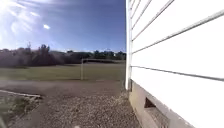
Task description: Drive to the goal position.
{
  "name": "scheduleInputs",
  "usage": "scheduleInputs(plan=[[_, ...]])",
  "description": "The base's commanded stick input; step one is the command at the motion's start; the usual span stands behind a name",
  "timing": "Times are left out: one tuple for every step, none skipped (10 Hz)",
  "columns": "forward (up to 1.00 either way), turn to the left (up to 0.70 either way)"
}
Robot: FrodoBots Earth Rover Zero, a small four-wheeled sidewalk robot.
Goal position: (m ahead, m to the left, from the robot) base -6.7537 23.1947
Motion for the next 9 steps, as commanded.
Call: scheduleInputs(plan=[[0.05, 0.00], [0.05, 0.00], [0.04, 0.00], [0.05, 0.00], [0.05, 0.00], [0.05, 0.00], [0.05, 0.00], [0.05, 0.00], [0.05, 0.00]])
